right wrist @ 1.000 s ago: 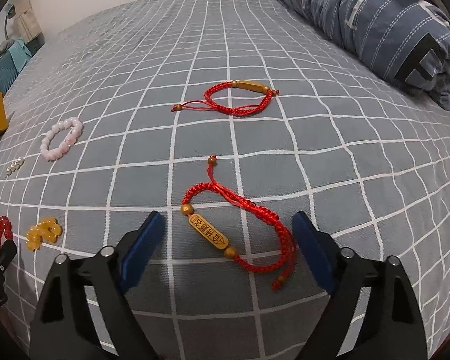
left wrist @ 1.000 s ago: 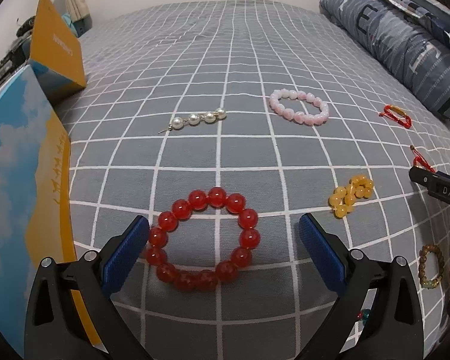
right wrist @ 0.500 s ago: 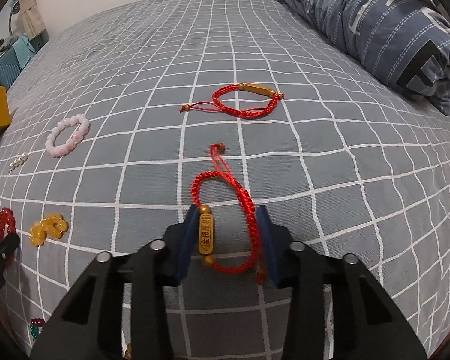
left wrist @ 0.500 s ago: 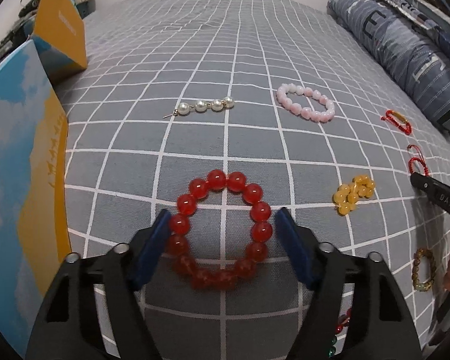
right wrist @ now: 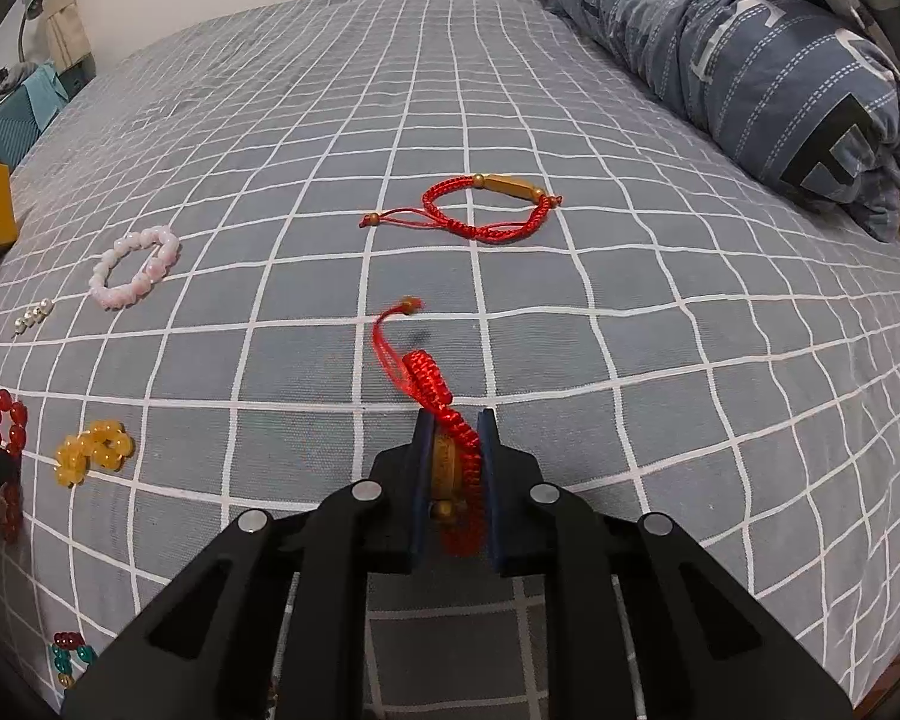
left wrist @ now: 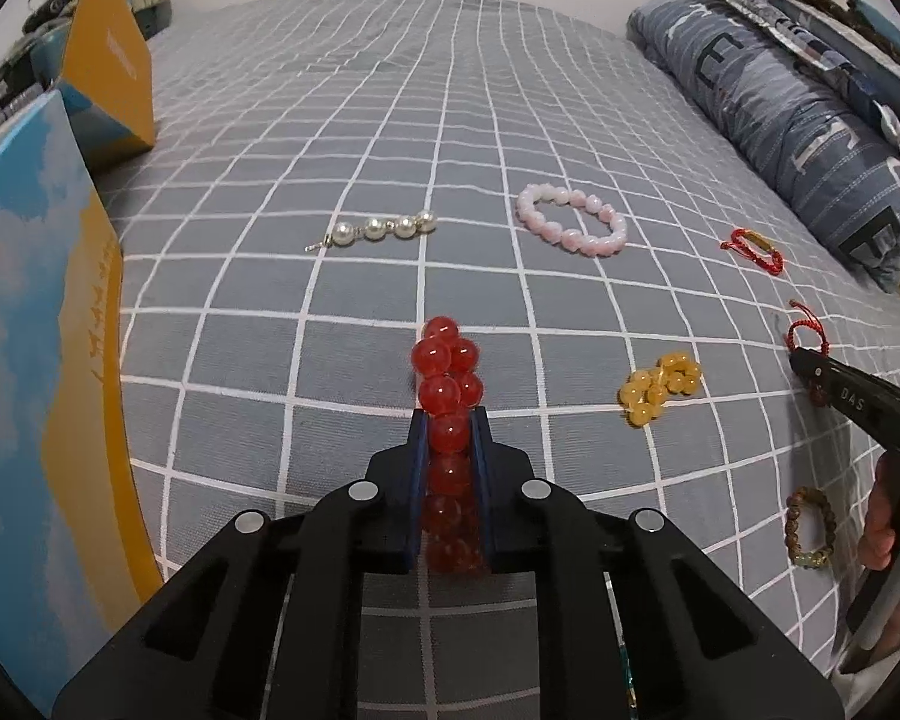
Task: Organize jewelry
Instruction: 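Carry both held bracelets over the open white box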
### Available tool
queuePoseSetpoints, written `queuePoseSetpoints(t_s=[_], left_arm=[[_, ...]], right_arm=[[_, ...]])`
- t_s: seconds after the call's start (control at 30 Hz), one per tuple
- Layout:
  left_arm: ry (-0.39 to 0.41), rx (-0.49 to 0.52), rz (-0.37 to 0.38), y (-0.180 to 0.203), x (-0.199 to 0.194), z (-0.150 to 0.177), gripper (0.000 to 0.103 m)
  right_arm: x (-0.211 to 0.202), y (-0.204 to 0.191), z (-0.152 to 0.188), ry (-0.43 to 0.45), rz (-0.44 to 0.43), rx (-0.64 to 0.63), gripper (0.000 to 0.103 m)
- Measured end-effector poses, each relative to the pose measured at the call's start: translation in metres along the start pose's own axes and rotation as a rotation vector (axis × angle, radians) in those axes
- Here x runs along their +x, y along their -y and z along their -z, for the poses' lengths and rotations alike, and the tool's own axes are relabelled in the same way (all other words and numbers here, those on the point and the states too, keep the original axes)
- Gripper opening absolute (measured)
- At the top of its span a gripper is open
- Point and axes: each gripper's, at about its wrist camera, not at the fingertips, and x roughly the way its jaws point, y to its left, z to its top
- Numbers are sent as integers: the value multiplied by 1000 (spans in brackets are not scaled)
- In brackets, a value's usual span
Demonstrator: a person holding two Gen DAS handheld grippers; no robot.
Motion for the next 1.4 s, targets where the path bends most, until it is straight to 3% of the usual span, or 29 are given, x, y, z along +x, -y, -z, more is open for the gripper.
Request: queuePoseSetpoints(t_s=[0.6,1.4], left_arm=[[44,20,19,6,-19,0,13],[157,29,27,6,-94,5,13]], right_arm=[[-16,4,1,39,-11,26,14],[-81,-16,8,129,-36,1,14]])
